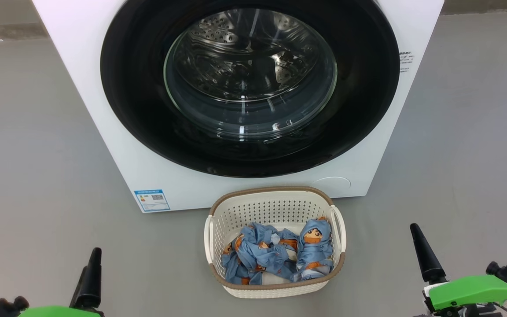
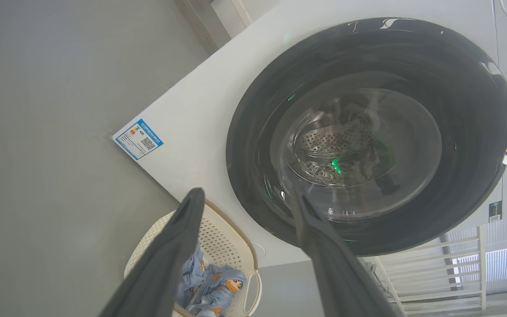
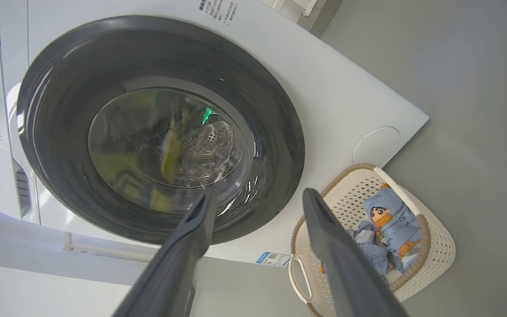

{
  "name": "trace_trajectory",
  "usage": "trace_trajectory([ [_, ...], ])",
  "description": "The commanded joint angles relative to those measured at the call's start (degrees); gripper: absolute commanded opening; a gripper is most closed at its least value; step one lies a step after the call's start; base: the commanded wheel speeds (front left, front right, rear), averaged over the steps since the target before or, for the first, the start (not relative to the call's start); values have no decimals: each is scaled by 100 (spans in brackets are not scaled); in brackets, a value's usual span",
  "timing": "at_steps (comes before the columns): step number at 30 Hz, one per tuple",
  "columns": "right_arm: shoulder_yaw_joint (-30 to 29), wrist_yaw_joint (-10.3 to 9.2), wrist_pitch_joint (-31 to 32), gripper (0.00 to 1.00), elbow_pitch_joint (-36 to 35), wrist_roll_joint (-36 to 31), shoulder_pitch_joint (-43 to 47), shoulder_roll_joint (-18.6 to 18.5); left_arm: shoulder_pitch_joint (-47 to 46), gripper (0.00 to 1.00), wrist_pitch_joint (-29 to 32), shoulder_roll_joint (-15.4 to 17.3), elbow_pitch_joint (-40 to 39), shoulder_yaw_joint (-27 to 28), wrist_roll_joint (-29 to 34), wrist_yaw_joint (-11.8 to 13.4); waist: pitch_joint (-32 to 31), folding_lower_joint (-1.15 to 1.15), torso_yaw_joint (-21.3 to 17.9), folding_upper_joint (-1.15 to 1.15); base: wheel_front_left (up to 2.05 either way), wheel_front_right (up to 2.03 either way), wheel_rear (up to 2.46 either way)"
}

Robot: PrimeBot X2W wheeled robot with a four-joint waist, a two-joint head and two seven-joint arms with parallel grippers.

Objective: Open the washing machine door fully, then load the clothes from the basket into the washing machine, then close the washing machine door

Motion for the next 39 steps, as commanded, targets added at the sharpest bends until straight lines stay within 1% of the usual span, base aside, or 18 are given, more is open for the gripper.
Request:
trace_trajectory([
  [1, 107, 3, -83, 100, -118, -212, -269, -90, -200, 100, -89, 152, -192, 45, 253, -7, 11, -1, 3, 0, 0, 0, 0],
  [39, 554, 6, -719, 100, 28, -2558, -549, -261, -236, 100, -730, 365, -560, -124, 2896, -12, 162, -1, 84, 0, 0, 0, 0],
])
